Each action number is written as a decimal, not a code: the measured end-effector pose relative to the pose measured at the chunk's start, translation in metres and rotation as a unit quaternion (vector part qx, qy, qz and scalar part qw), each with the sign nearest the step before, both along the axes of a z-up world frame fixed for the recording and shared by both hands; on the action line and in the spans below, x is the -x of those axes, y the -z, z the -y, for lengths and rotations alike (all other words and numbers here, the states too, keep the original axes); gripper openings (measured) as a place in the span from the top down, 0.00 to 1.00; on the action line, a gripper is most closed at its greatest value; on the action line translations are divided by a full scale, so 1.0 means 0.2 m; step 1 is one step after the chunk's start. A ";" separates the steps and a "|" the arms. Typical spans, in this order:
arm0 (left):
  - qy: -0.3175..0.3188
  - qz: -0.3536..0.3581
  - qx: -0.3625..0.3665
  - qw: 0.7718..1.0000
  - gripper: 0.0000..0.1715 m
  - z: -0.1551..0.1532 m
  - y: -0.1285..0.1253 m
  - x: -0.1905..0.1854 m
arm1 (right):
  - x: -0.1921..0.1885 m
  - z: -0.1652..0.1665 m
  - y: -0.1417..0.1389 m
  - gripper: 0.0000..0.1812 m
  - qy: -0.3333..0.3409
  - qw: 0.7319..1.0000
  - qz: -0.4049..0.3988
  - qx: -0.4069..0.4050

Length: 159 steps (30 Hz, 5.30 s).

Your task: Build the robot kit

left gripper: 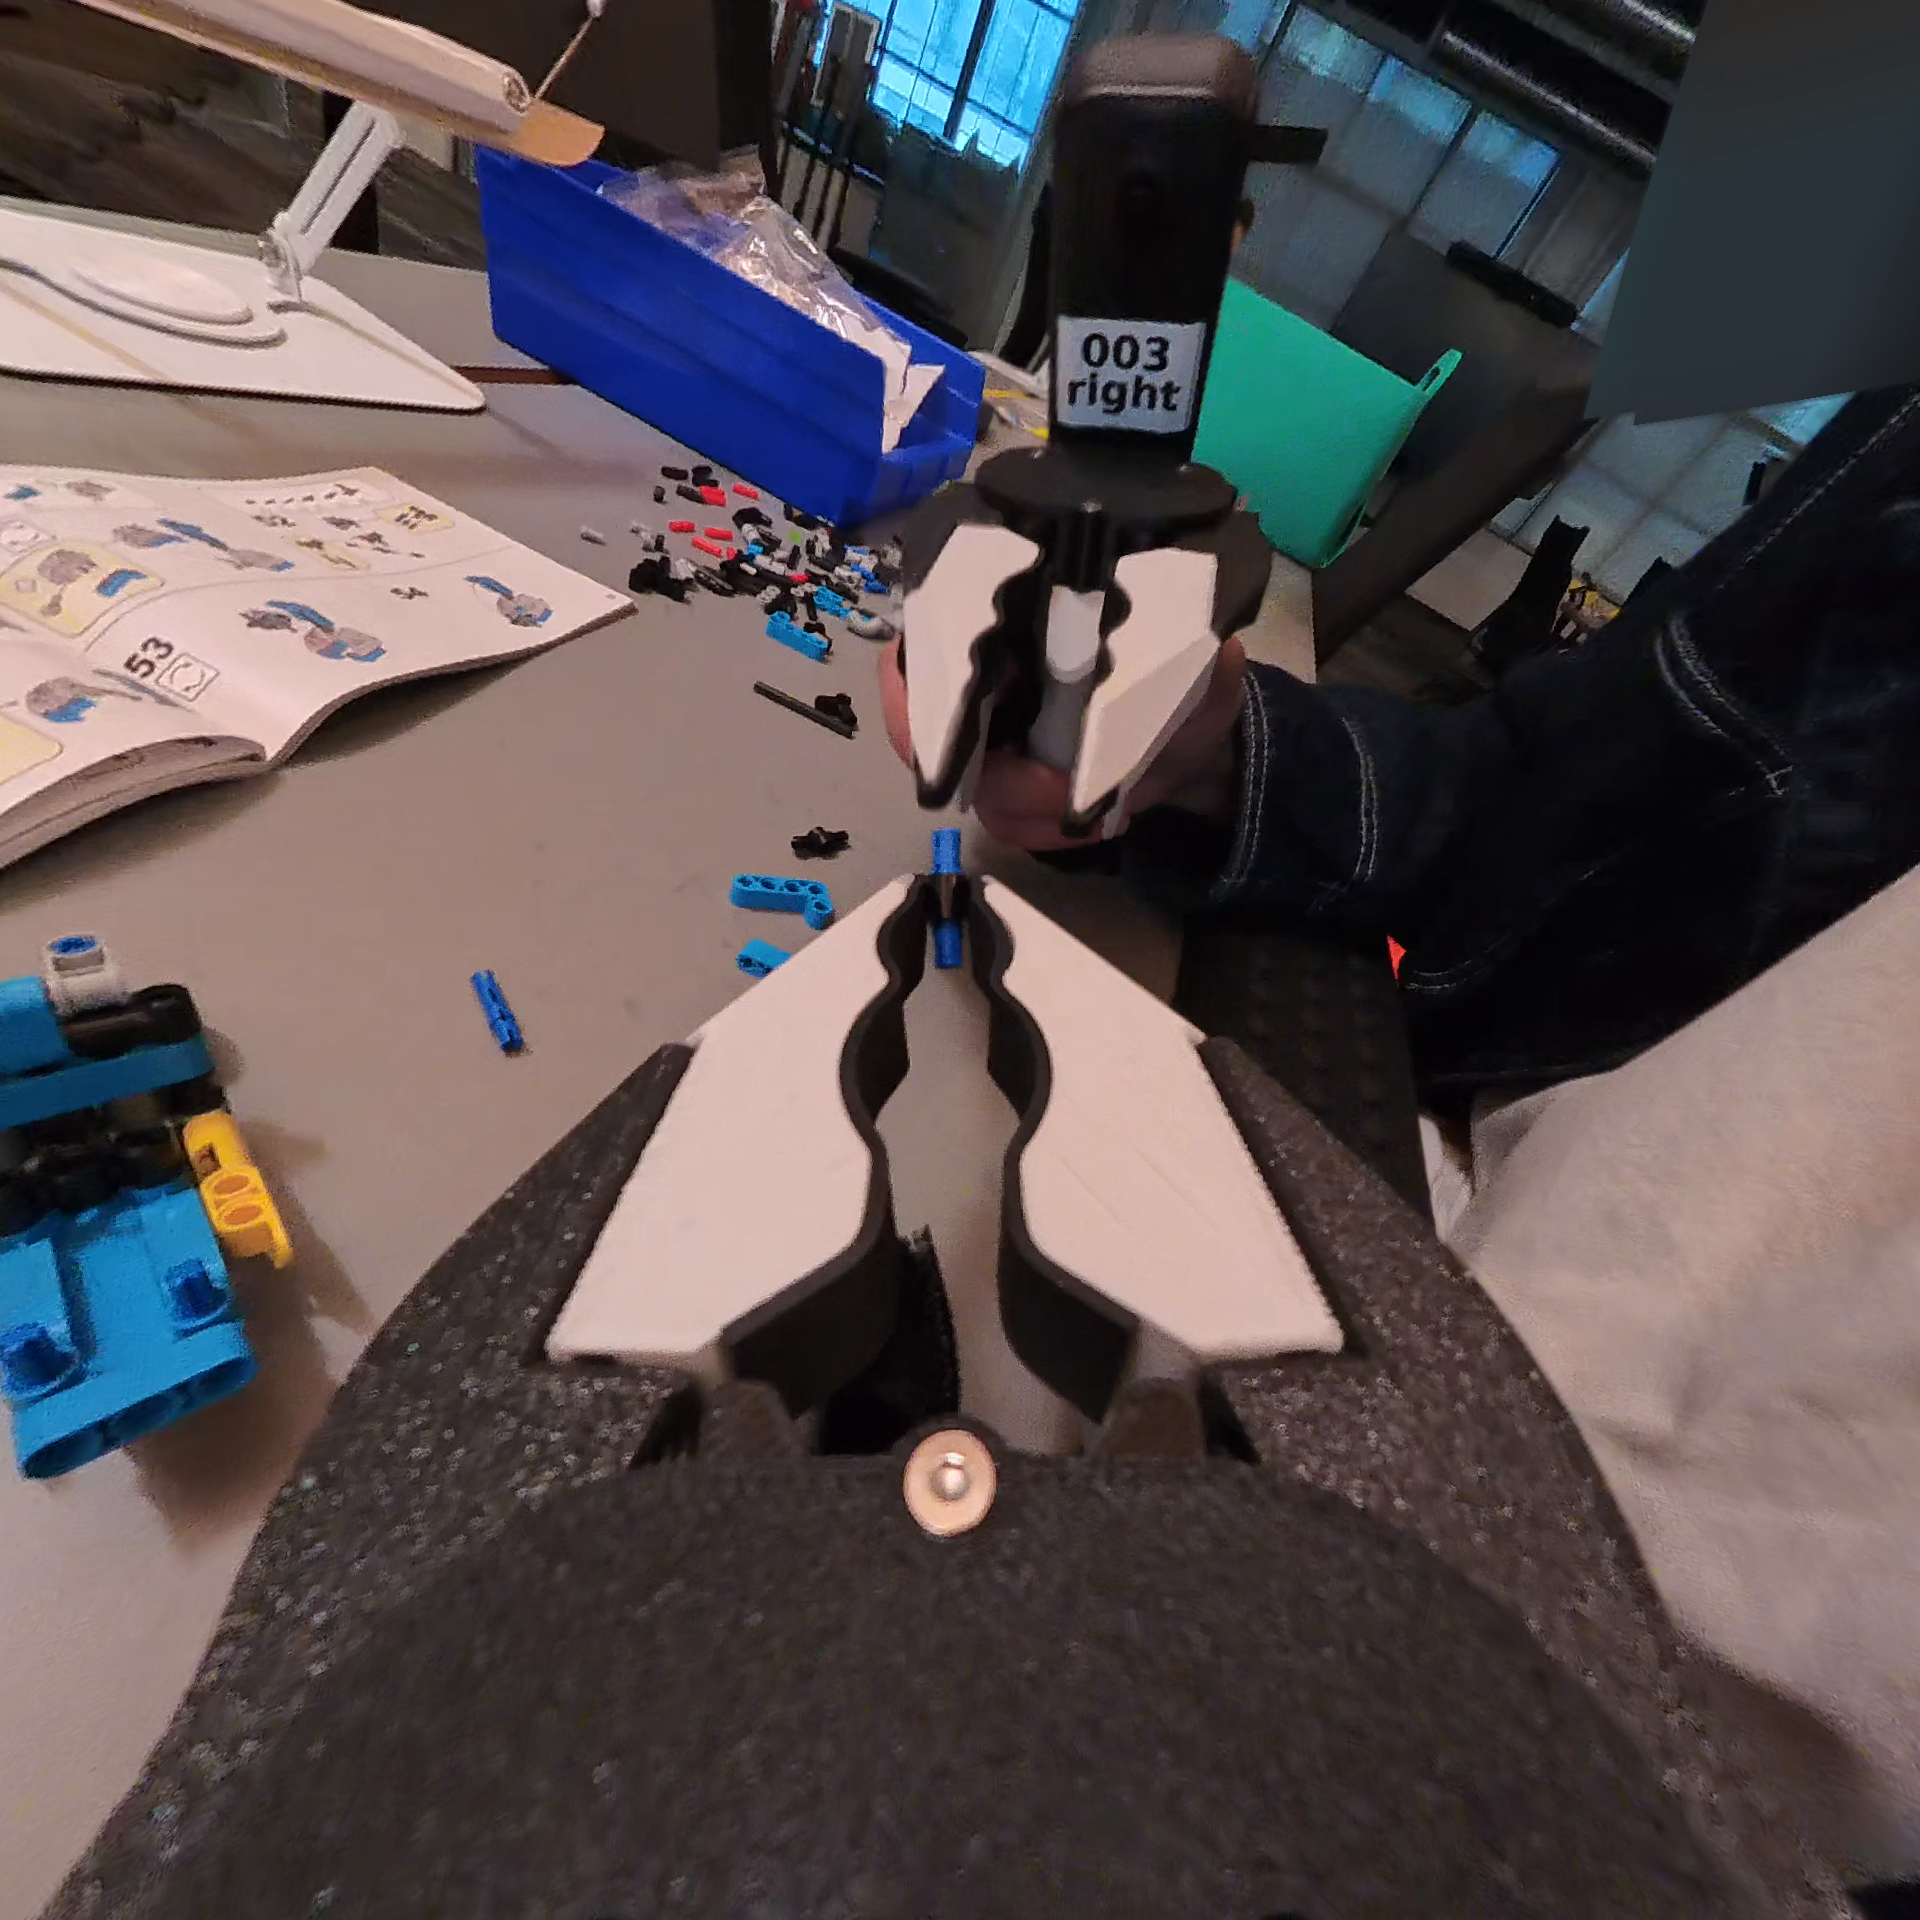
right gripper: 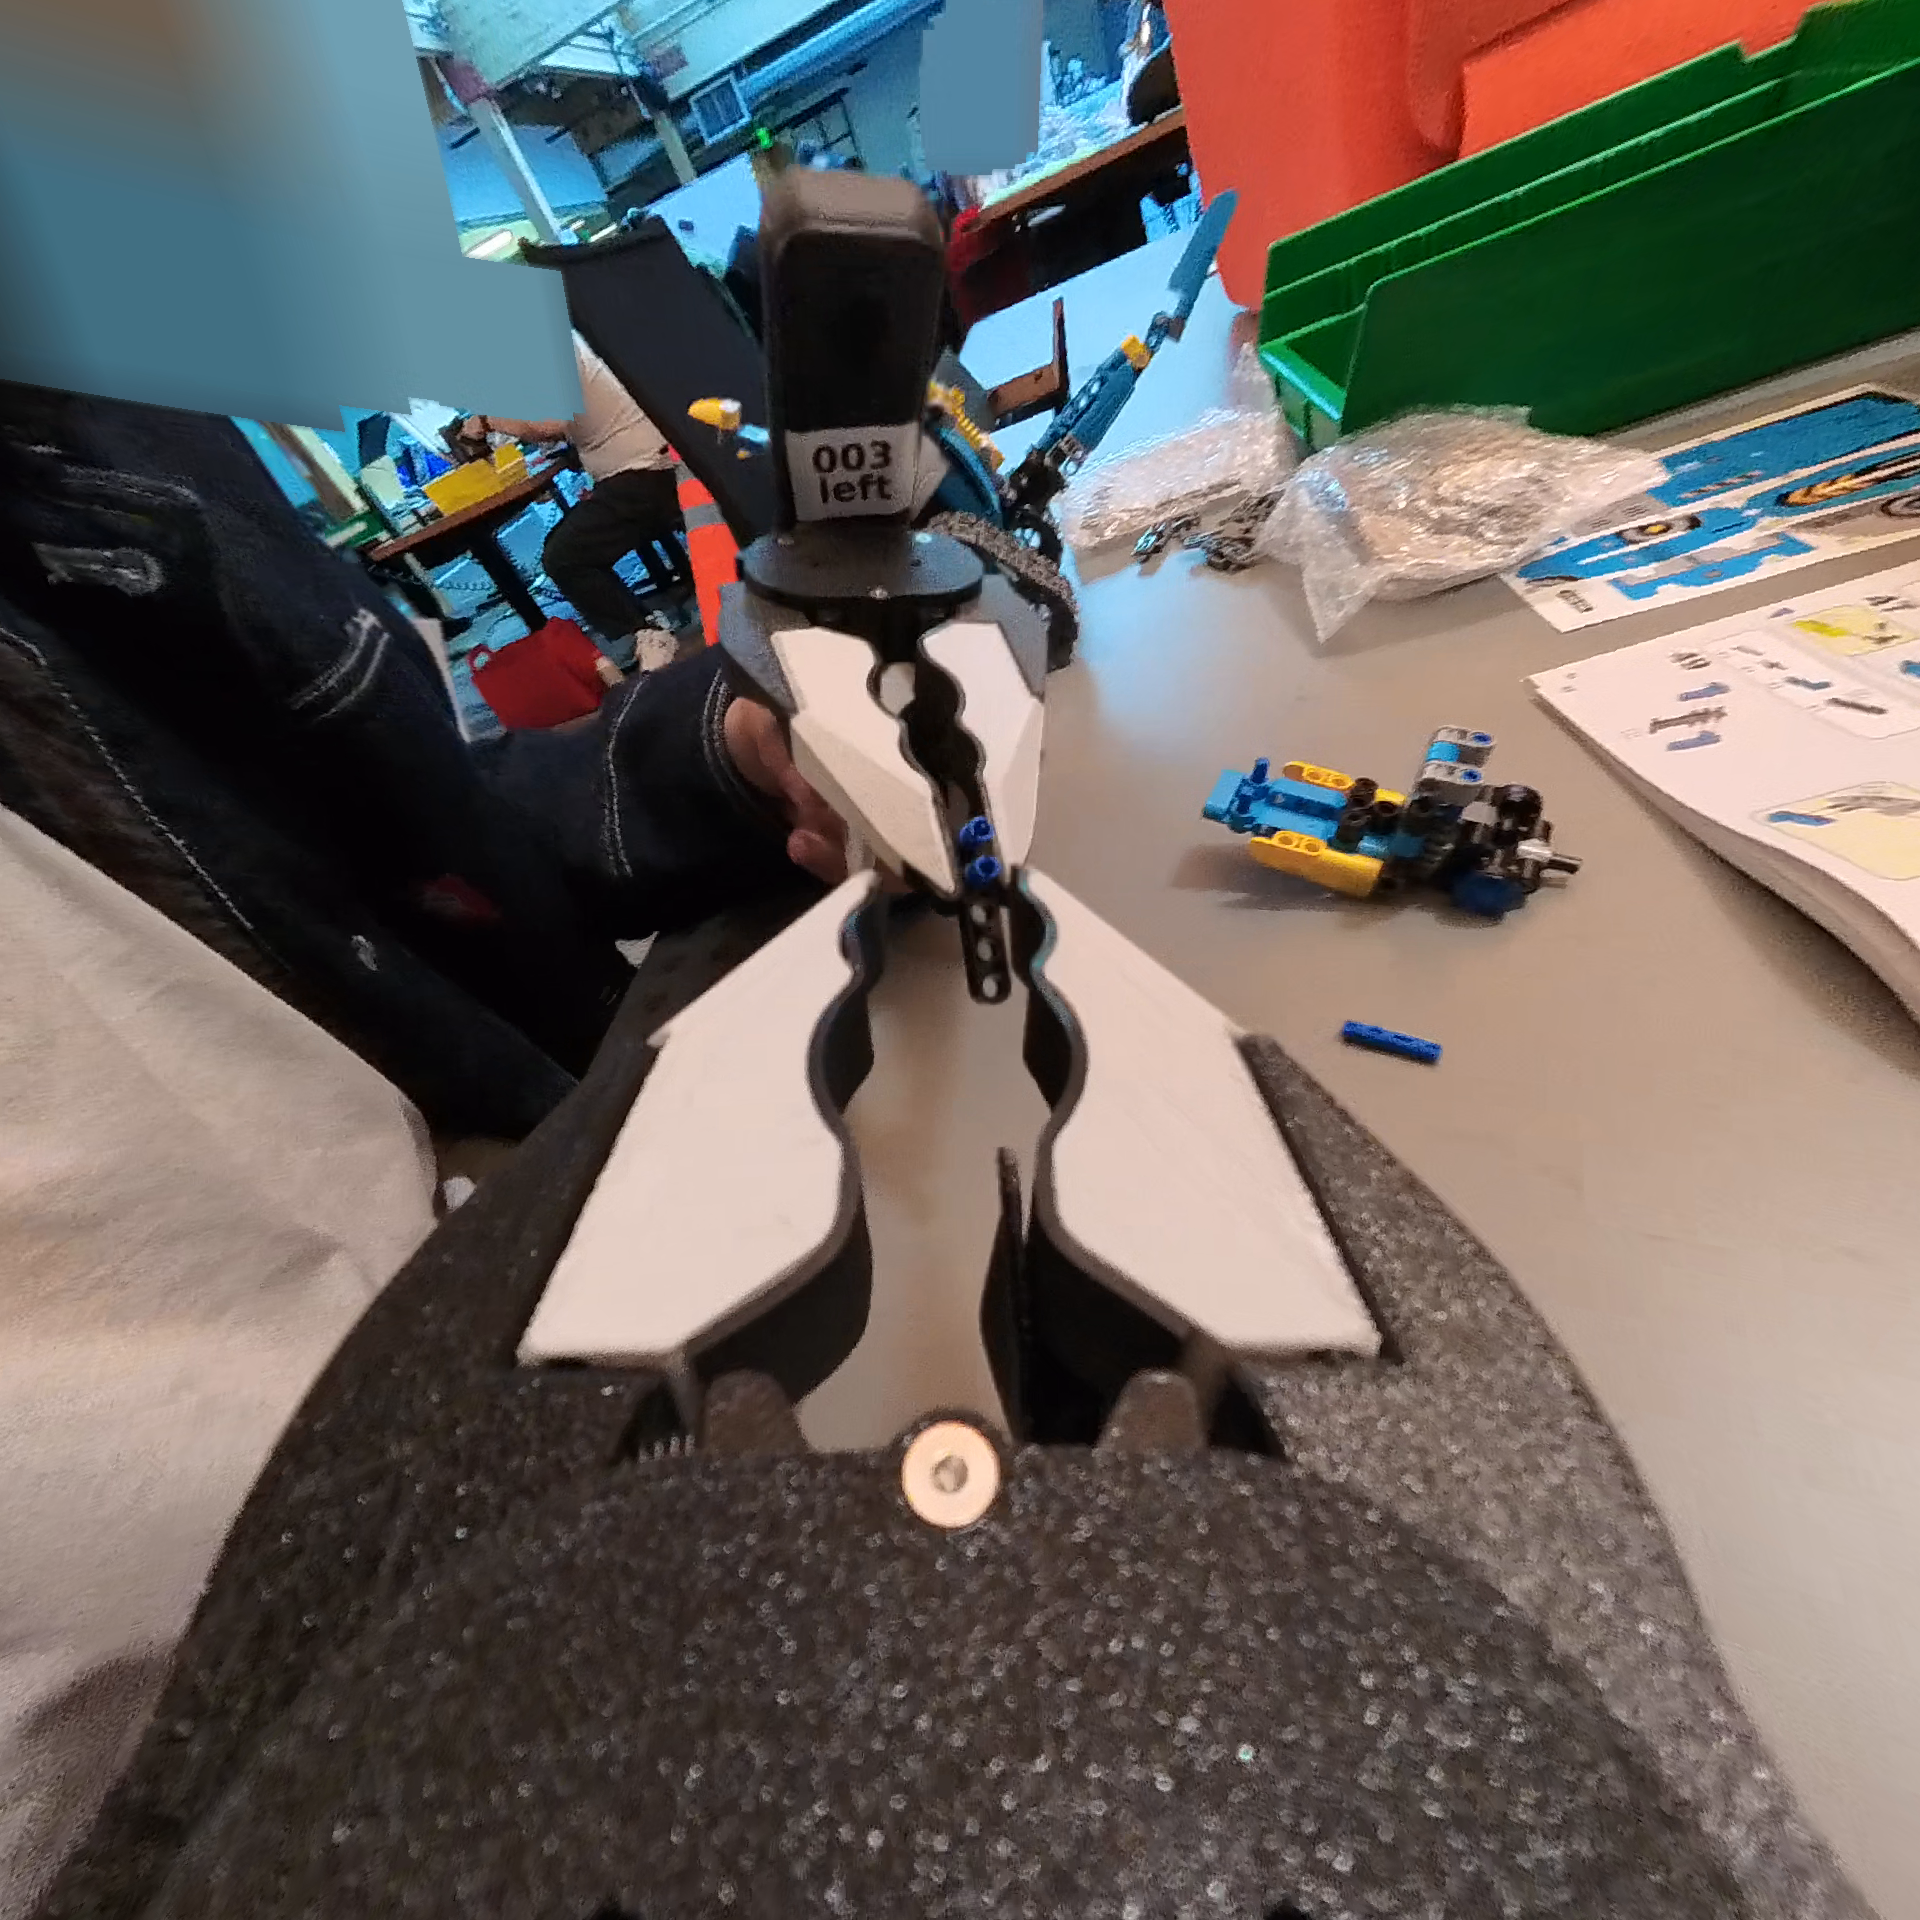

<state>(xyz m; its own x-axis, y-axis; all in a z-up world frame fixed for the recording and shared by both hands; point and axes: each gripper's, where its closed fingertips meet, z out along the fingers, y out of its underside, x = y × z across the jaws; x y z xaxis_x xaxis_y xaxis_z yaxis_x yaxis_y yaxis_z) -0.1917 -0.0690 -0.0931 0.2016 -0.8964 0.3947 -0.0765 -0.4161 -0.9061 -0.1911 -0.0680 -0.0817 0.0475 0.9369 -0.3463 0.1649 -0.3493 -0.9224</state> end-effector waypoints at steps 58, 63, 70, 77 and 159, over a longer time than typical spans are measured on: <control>-0.151 0.033 -0.001 0.988 0.96 -0.25 -0.06 0.20 | -0.06 -0.30 -0.02 0.89 0.126 0.991 0.040 -0.015; -0.204 0.027 0.012 0.978 0.96 -0.33 -0.03 0.29 | -0.02 -0.34 0.27 0.86 0.028 0.956 0.260 -0.130; -0.205 0.069 0.021 0.976 0.96 -0.33 -0.08 0.32 | 0.05 -0.38 0.52 0.86 -0.127 0.907 0.354 -0.190; -0.201 0.089 0.031 0.975 0.96 -0.33 -0.10 0.33 | 0.07 -0.41 0.51 0.92 -0.200 0.832 0.442 -0.270; -0.226 0.022 -0.071 0.971 0.96 -0.31 -0.10 0.21 | 0.27 -0.25 0.00 0.99 0.064 0.956 -0.072 0.276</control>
<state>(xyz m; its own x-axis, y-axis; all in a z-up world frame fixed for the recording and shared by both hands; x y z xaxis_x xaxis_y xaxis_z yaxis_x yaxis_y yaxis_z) -0.2342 -0.0078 -0.0736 0.5733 -0.7664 0.2898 0.1245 -0.2681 -0.9553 -0.2453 -0.0182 -0.0817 0.0635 0.5999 -0.7976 -0.0271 -0.7978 -0.6023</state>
